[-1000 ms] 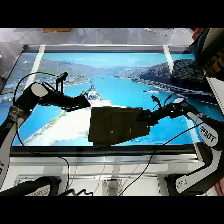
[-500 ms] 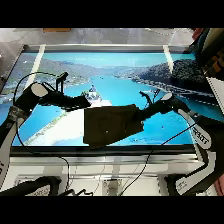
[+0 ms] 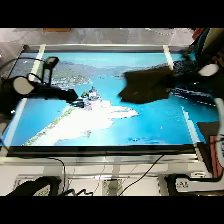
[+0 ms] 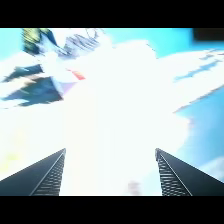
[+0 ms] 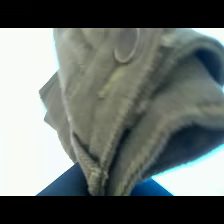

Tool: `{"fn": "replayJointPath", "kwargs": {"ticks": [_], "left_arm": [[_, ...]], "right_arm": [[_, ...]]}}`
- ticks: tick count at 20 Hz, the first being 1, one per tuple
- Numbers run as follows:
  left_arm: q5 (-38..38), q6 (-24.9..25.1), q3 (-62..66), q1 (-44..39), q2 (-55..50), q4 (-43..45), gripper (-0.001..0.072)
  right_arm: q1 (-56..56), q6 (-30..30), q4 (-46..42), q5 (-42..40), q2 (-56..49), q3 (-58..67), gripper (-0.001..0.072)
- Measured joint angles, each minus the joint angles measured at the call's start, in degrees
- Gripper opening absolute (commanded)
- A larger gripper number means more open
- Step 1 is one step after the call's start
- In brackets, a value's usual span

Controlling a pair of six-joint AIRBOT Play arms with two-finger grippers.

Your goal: Fold the clothes and pants, and hang the long-sleeved shirts on hangers.

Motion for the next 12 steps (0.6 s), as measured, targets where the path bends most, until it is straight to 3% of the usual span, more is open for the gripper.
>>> {"fn": "replayJointPath", "kwargs": {"ticks": [7,12], "left_arm": [[0.0,1.62,1.01,0.02,11.28,12.81,0.0608],[0.02,1.81,1.07,0.02,13.9,14.86,0.0608]], "right_arm": [[-22.95,22.8,-20.63,8.74,12.52,1.73,0.0038],[-42.99,30.03,-27.41,16.04,16.46,1.88,0.0038]]}}
